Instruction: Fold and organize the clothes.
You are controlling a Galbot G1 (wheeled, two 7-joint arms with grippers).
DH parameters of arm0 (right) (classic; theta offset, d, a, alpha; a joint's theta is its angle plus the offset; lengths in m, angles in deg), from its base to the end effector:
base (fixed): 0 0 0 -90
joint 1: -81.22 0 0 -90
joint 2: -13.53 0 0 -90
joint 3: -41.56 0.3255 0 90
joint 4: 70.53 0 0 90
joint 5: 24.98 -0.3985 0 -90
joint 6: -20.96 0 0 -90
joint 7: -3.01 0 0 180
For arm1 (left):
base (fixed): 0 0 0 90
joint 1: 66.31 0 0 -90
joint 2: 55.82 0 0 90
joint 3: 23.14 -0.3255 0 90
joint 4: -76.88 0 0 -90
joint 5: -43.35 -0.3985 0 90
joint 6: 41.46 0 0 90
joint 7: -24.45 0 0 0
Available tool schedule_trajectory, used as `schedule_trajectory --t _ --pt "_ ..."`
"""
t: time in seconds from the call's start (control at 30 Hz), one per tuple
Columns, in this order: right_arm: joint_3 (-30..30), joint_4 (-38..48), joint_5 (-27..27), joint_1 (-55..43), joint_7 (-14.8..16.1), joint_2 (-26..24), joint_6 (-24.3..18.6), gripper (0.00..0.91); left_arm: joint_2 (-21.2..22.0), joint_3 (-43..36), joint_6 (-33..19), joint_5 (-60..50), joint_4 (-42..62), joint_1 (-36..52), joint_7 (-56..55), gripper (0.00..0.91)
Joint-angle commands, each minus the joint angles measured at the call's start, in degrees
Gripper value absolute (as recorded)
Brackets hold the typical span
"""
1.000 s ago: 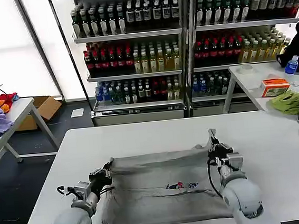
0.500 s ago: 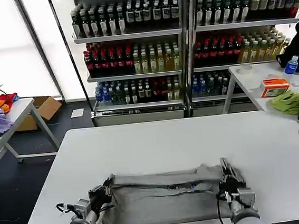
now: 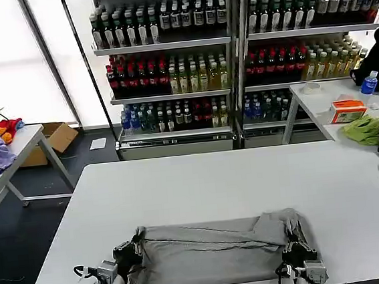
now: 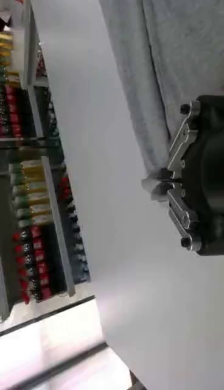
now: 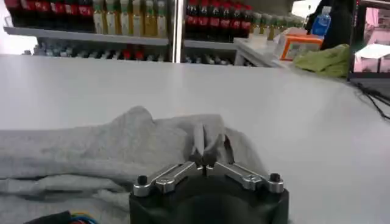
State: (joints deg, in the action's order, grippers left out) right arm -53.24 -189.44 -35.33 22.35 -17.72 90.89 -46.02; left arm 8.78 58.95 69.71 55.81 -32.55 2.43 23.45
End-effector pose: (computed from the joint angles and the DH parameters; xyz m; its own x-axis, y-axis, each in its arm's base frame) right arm 0.2272 -0.0006 -0.2961 -0.8833 0.1865 0.4301 0.1469 0.9814 -0.1239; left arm 0.2757 0.0360 -0.3181 -0.8740 0.1674 0.4561 0.2585 0.9551 0.1449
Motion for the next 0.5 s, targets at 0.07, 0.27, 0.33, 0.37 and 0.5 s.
schedule_trajectory --t 0.07,0.27,0.33,0.37,0.5 --pt "0.09 0.48 1.18 1.44 -0.86 0.27 -0.45 0.907 0.64 -0.22 0.13 -3.26 -1.46 -1.21 0.01 0.907" --pt "0.08 0.04 1.19 1.30 -1.96 0.74 -3.53 0.907 1.64 0.11 1.16 -4.04 -8.63 -2.21 -0.79 0.907" --pt "0.42 -2.24 1.21 1.82 -2.06 0.70 -4.30 0.907 1.86 0.47 1.55 -3.98 -11.05 -2.68 -1.25 0.907" --pt "0.85 -3.32 1.24 2.26 -2.02 0.49 -4.46 0.907 1.89 0.71 1.93 -3.83 -12.07 -2.94 -1.41 0.907" --pt "2.22 -11.70 0.96 3.79 -2.28 -0.49 -4.77 0.907 2.71 2.60 2.27 -3.48 -15.28 -4.31 -2.43 0.907"
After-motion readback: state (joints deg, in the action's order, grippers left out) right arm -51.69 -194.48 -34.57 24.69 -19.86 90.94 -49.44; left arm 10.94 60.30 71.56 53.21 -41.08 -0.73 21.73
